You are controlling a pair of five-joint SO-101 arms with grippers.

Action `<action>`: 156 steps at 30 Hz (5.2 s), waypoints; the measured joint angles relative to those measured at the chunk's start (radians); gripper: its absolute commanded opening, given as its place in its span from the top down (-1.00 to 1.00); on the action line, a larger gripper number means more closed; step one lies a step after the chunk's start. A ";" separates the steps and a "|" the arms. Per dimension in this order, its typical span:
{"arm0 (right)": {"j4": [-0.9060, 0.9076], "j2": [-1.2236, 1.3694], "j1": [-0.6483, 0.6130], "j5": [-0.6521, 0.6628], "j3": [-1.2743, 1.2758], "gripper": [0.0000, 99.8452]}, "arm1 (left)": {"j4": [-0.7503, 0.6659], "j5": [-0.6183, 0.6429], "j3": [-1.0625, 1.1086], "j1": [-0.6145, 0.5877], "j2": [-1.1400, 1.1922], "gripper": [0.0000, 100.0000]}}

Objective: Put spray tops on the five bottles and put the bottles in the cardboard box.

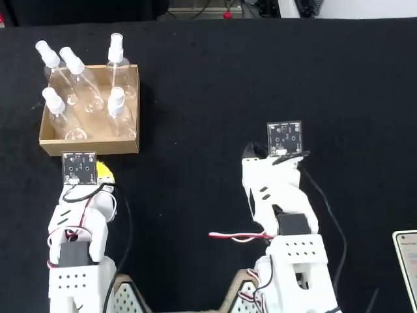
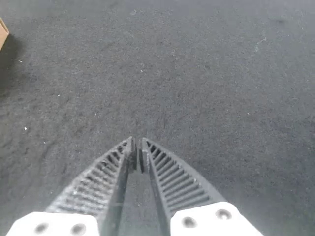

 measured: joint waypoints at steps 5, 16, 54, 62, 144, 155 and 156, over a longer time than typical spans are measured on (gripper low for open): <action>-0.153 0.000 -0.005 0.000 0.094 0.98 | 0.068 -0.002 0.002 0.002 0.032 0.94; -0.269 -0.002 -0.003 0.000 0.196 0.98 | 0.399 -0.002 0.002 0.002 0.032 0.94; 0.009 -0.002 0.091 0.000 0.196 0.98 | 0.413 -0.002 0.002 0.002 -0.100 0.94; 0.046 -0.043 0.091 0.000 0.196 0.98 | 0.413 -0.002 0.002 0.002 -0.106 0.94; 0.945 -0.681 0.158 0.031 0.207 0.98 | 0.582 0.000 0.002 0.011 -0.106 0.94; 0.945 -0.681 0.158 0.031 0.207 0.98 | 0.582 0.029 0.002 0.011 -0.106 0.94; 0.945 -0.681 0.158 0.031 0.207 0.98 | 0.582 0.055 0.002 0.011 -0.106 0.94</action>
